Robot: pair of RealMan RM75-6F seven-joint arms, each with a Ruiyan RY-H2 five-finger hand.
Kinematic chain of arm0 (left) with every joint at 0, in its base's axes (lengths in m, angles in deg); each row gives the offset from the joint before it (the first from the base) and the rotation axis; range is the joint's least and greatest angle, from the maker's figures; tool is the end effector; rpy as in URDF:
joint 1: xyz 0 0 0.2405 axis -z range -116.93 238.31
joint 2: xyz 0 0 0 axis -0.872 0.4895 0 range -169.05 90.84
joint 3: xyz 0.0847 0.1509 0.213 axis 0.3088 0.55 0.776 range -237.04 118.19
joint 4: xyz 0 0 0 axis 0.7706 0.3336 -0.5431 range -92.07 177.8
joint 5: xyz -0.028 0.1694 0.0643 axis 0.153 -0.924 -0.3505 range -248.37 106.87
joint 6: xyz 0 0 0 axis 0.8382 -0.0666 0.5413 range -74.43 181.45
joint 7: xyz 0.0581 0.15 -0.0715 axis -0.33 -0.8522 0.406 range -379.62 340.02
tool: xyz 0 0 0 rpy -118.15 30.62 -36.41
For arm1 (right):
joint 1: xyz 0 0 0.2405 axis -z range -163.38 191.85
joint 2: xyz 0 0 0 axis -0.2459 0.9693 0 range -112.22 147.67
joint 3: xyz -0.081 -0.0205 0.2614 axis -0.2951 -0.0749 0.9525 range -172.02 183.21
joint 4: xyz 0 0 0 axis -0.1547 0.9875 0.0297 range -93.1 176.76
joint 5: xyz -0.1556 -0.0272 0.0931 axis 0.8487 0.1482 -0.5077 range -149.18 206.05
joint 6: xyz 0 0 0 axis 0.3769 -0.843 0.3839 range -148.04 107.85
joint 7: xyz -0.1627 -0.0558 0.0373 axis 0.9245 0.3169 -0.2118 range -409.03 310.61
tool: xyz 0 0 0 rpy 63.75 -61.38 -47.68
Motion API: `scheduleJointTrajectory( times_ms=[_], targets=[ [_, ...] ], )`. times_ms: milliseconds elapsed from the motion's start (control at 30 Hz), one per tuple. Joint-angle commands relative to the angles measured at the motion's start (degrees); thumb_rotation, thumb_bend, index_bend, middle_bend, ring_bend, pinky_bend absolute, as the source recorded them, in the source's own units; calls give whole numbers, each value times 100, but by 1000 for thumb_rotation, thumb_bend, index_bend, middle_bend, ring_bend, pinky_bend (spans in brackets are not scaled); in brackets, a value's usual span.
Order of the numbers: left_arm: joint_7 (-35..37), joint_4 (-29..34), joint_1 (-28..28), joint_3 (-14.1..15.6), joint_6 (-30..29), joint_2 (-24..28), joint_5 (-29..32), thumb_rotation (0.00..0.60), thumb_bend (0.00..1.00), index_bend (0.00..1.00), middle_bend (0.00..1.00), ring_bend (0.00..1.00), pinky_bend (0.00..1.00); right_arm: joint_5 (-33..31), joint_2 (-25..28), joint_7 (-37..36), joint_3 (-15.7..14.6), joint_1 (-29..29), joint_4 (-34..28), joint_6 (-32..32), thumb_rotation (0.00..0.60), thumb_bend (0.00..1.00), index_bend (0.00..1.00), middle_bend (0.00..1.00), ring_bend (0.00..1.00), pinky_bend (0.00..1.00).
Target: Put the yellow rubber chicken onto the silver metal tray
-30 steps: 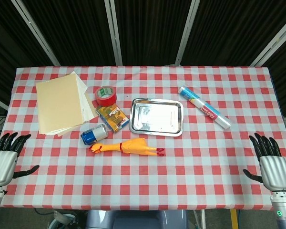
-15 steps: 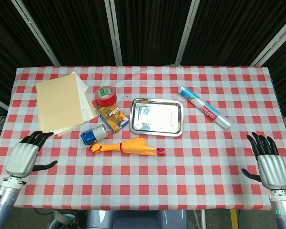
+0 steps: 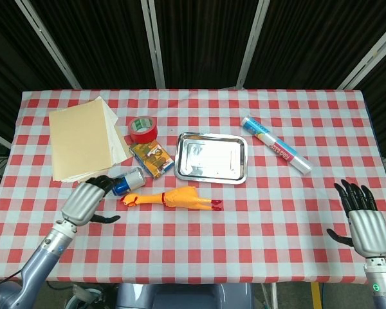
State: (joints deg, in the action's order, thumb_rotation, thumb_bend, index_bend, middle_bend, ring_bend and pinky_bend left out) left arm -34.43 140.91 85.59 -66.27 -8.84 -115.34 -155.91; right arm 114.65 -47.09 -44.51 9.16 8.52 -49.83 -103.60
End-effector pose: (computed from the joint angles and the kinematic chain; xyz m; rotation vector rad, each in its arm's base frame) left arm -0.1950 0.2953 0.0632 -1.8708 -0.8872 -1.0075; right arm -0.3150 -0.2192 0.1857 1.4310 -0.8409 0.8516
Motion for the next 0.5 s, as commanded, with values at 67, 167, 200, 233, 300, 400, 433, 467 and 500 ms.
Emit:
scheduleJointTrajectory(
  times_ms=[67, 167, 200, 233, 300, 400, 433, 467, 500],
  targets=[
    [-267, -102, 326, -43, 369, -372, 200, 600, 73, 209, 320, 245, 371, -7, 6, -7, -2, 9, 1, -9, 600, 122, 0, 38, 0, 0],
    [-390, -213, 476, -28, 535, -632, 305, 600, 73, 216, 329, 253, 371, -17, 8, -10, -4, 12, 3, -4, 600, 122, 0, 38, 0, 0],
    [-443, -254, 527, -9, 593, -724, 333, 600, 73, 216, 330, 256, 371, -21, 8, -13, -3, 12, 4, -3, 600, 122, 0, 38, 0, 0],
    [-506, -305, 564, 1, 622, -809, 364, 600, 73, 215, 331, 258, 372, -25, 7, -15, -3, 13, 8, -2, 600, 122, 0, 38, 0, 0],
    [-559, -353, 590, 11, 647, -878, 394, 600, 73, 210, 331, 260, 371, -28, 5, -19, -2, 14, 11, -2, 600, 122, 0, 38, 0, 0],
    [-771, -590, 657, -6, 681, -1189, 601, 600, 73, 199, 331, 260, 371, -42, 4, -31, -9, 14, 21, 19, 600, 121, 0, 38, 0, 0],
    [-845, -668, 664, -25, 645, -1289, 676, 600, 73, 198, 331, 259, 371, -44, 4, -35, -13, 14, 27, 26, 600, 122, 0, 38, 0, 0],
    [-903, -734, 670, -38, 610, -1373, 737, 600, 73, 197, 330, 259, 371, -48, 5, -37, -15, 13, 30, 33, 600, 122, 0, 37, 0, 0],
    [-951, -794, 677, -52, 582, -1449, 799, 600, 73, 196, 330, 259, 371, -54, 5, -38, -15, 11, 32, 40, 600, 122, 0, 38, 0, 0]
  ],
)
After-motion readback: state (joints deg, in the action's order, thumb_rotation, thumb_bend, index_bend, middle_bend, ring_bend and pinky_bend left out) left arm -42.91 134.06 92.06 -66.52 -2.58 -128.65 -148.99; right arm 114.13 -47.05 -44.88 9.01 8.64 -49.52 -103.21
